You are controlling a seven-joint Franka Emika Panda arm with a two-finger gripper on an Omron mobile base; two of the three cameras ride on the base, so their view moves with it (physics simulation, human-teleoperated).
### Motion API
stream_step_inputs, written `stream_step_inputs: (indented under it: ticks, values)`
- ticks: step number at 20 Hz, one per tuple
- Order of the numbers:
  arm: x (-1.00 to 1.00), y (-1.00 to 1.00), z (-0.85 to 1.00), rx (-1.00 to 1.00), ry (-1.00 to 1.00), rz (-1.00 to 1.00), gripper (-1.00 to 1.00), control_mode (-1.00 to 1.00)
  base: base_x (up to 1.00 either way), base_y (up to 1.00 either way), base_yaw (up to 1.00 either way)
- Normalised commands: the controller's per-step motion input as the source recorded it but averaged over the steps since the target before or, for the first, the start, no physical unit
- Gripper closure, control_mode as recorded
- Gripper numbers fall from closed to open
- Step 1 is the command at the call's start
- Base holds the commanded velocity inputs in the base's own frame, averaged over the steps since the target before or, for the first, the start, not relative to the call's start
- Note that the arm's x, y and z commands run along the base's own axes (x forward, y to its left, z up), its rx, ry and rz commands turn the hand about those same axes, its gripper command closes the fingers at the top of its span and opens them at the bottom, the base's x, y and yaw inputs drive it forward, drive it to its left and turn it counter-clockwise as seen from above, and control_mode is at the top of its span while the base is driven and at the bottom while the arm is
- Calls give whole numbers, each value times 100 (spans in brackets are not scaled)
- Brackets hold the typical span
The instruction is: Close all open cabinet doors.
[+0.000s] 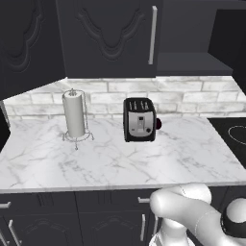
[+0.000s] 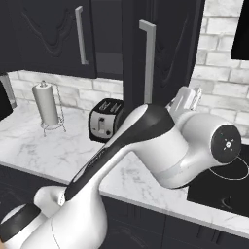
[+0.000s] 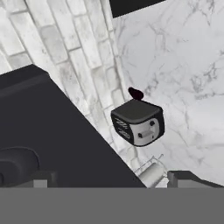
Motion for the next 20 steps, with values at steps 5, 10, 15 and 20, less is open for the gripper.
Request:
stream_step_inputs:
  ticks: [5, 10, 15, 20]
  values:
    - [51, -35, -2, -1, -3, 0, -100, -100, 0, 0, 0]
    - [34, -47, 0, -2, 0, -1, -100, -100, 0, 0, 0]
    - [20, -49, 0, -1, 0, -2, -100, -100, 0, 0, 0]
    - [32, -35, -3, 0, 0, 1, -100, -100, 0, 0, 0]
